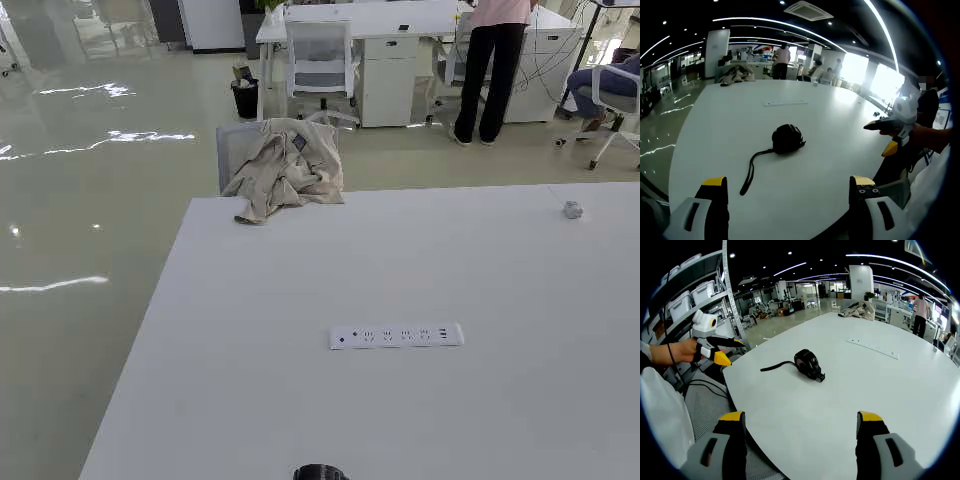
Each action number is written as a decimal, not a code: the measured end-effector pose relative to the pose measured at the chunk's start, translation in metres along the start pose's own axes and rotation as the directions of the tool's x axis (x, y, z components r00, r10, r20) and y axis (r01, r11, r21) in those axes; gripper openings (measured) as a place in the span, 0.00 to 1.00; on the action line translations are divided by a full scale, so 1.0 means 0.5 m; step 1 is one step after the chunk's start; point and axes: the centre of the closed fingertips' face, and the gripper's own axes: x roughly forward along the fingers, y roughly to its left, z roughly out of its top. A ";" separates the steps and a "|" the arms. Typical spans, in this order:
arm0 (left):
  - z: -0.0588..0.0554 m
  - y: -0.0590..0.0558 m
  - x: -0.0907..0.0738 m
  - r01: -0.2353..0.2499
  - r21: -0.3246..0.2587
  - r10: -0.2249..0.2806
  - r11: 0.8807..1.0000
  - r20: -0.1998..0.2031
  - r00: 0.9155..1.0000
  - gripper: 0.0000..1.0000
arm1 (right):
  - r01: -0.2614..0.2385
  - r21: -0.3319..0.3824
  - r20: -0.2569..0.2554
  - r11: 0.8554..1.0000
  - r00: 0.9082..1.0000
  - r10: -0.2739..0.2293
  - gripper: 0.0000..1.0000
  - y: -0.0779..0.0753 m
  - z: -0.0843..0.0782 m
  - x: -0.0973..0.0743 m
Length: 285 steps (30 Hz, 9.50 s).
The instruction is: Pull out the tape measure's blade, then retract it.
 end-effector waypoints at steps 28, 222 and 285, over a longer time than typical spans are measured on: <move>0.004 0.004 0.007 -0.005 0.016 0.005 1.000 -0.004 1.000 0.98 | 0.023 0.028 -0.011 0.999 1.000 -0.023 0.95 -0.011 -0.019 -0.005; 0.042 -0.039 0.450 0.573 0.706 -0.283 0.416 -0.499 0.819 0.40 | -0.432 -0.541 -0.322 0.721 0.899 0.297 0.30 -0.112 0.027 0.443; 0.043 -0.034 0.456 0.565 0.689 -0.271 0.454 -0.497 0.824 0.37 | -0.456 -0.524 -0.372 0.719 0.882 0.288 0.14 -0.168 0.006 0.410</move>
